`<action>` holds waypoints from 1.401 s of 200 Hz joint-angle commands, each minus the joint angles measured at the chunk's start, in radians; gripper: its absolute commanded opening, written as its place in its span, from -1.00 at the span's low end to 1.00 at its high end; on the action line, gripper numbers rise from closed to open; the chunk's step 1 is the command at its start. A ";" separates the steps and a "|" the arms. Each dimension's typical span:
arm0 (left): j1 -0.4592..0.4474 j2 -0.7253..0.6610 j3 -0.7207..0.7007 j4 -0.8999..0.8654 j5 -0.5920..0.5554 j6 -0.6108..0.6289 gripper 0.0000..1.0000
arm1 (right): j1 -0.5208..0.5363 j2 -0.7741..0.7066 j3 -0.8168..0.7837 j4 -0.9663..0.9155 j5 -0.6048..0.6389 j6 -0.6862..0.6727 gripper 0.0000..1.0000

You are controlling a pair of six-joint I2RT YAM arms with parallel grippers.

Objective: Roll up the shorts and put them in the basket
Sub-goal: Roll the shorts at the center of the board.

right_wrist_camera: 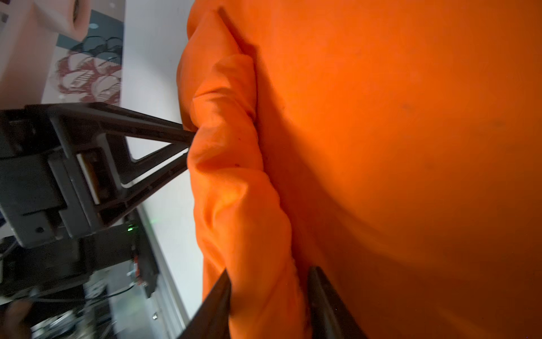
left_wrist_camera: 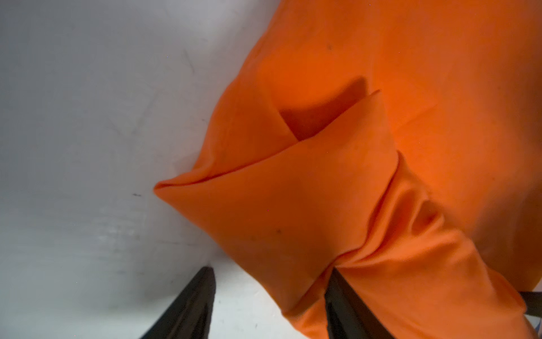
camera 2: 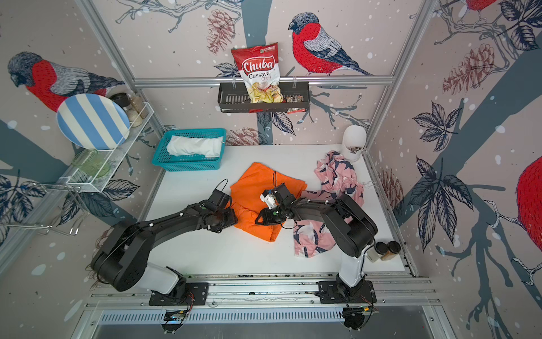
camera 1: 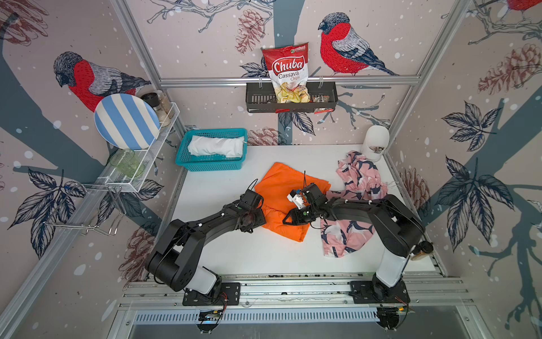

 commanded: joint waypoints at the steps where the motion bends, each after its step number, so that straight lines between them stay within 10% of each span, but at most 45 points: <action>1: 0.006 0.013 -0.037 -0.063 -0.040 0.005 0.21 | 0.032 -0.105 0.008 -0.180 0.335 -0.116 0.21; 68: 0.026 -0.055 -0.055 -0.088 -0.024 0.031 0.20 | 0.426 -0.315 -0.026 -0.166 0.857 -0.522 0.99; 154: 0.074 -0.049 -0.052 -0.082 0.022 0.076 0.21 | 0.553 0.076 0.028 -0.084 1.135 -0.688 0.88; 215: 0.091 -0.110 -0.029 -0.125 0.008 0.088 0.31 | 0.497 0.067 0.079 -0.167 0.864 -0.584 -0.55; 280: 0.092 -0.413 -0.065 -0.217 0.056 -0.010 0.57 | 0.452 0.039 0.146 -0.187 0.299 -0.300 -0.74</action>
